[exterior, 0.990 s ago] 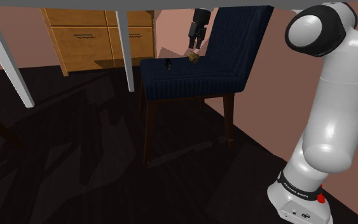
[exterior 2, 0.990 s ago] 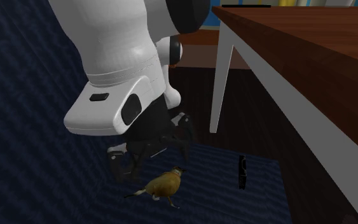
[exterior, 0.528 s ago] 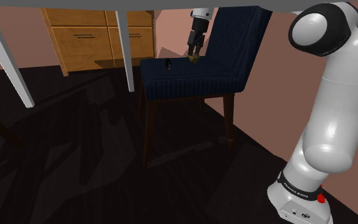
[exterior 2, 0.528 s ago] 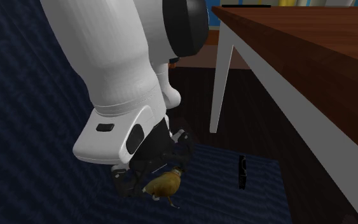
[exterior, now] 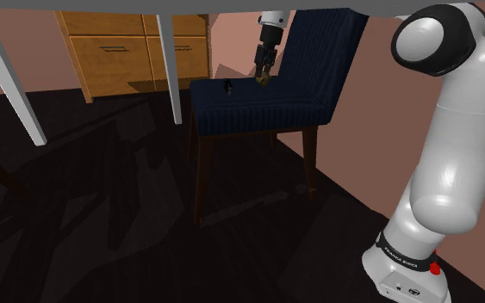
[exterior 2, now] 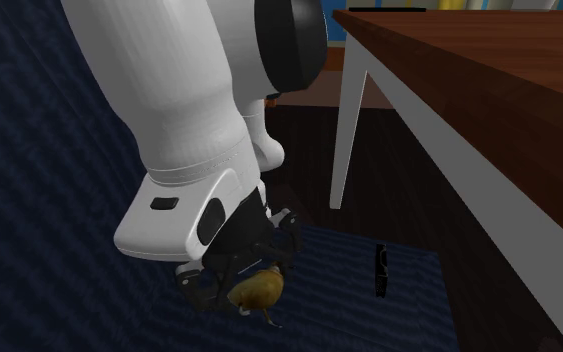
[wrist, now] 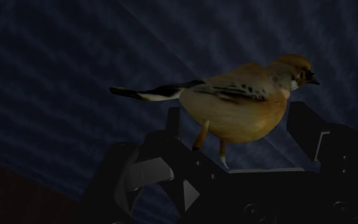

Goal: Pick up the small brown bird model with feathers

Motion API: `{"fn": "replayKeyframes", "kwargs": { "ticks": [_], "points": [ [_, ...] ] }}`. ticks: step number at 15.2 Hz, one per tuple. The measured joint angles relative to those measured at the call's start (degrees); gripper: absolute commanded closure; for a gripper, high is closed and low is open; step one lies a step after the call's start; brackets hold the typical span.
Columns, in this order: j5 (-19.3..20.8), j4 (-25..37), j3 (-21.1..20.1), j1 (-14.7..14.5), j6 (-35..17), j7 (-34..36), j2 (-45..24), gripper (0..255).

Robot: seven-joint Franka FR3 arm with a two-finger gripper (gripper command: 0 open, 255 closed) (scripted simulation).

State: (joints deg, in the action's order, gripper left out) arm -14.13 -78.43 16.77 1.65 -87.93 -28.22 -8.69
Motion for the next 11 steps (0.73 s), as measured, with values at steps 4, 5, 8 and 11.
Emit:
{"fn": "replayKeyframes", "kwargs": {
  "ticks": [4, 5, 8, 11],
  "points": [
    [-0.02, 0.39, 0.00, 0.01, 0.29, 0.08, -0.09, 255],
    [-0.13, 1.32, 0.02, 0.09, 0.94, 0.16, -0.42, 255],
    [-0.44, 4.66, 0.08, 0.35, 3.42, 0.53, -1.29, 255],
    [-0.94, 8.86, 0.18, 0.80, 6.37, 0.88, -2.58, 255]
  ]
}}
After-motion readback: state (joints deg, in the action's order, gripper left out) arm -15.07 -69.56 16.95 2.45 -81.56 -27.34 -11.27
